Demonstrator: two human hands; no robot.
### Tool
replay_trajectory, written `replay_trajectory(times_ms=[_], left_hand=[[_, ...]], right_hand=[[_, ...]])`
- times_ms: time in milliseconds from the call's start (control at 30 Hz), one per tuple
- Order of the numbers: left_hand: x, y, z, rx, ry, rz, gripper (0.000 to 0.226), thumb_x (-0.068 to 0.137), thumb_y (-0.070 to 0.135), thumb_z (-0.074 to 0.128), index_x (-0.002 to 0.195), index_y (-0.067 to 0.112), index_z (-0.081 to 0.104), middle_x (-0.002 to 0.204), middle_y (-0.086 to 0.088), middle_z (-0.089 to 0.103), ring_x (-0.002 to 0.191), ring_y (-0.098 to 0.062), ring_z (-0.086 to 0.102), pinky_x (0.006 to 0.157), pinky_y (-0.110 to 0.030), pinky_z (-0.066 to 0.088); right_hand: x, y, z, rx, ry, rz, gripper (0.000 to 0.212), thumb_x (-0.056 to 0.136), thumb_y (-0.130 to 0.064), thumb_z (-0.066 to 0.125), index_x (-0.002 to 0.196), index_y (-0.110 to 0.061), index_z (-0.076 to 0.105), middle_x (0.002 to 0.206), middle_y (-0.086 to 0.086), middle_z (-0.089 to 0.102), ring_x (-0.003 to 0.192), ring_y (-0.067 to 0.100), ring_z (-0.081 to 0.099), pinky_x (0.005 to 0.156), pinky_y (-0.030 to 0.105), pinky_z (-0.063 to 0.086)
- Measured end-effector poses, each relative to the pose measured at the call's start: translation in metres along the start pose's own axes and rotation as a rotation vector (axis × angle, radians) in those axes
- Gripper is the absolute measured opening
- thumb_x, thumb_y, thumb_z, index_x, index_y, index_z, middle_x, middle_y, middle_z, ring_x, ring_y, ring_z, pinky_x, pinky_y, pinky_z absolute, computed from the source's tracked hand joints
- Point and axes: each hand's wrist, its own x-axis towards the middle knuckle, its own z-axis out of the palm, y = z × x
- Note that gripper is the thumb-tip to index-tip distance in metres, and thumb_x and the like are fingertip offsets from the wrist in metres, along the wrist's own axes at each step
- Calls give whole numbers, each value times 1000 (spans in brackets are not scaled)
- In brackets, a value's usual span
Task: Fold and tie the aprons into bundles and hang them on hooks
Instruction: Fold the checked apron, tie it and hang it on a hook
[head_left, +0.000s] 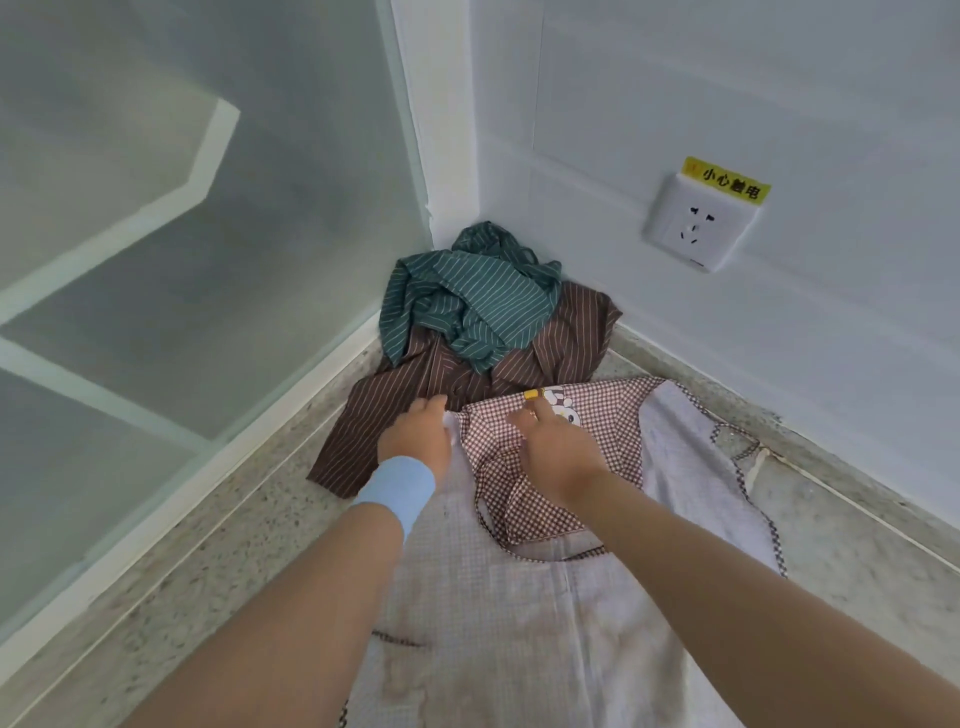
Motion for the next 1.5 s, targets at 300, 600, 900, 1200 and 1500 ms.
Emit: replay_trajectory(times_ms=[300,600,900,1200,1500], left_hand=[[36,-33,-17,-148,150,-150,33,94,18,47,111,34,70,117,7,69,98,-20,64,80,-31,52],[-9,-40,3,-113,415,148,38,90,4,54,123,20,61,125,-3,56,111,-22,55,95,-35,47],[-83,-41,66,-299,95,227,47,96,12,49,142,22,45,147,3,43,136,-17,38,111,-30,36],[-180,-97,86,-193,-104,-654,84,78,62,61,137,11,31,141,-10,37,128,-27,40,98,-40,42],[-224,-114,85,-656,69,-645,29,99,21,43,123,8,52,112,-17,64,96,-35,63,78,-36,48]], right_hand=[[66,26,-1,21,14,130,28,95,-7,59,123,-11,58,115,7,54,101,28,64,82,37,57],[21,-13,25,-25,159,53,51,93,-20,50,143,-22,42,157,13,30,139,31,36,111,52,37],[-36,-10,54,-79,-22,111,70,96,-31,45,158,-23,13,166,13,4,153,32,3,122,52,15],[-145,-59,85,-89,-66,-134,49,90,-31,51,138,-28,44,141,3,38,126,25,43,105,38,39],[-203,-95,98,-180,-379,-166,72,92,-38,56,154,-34,19,163,8,2,148,32,12,115,46,29]])
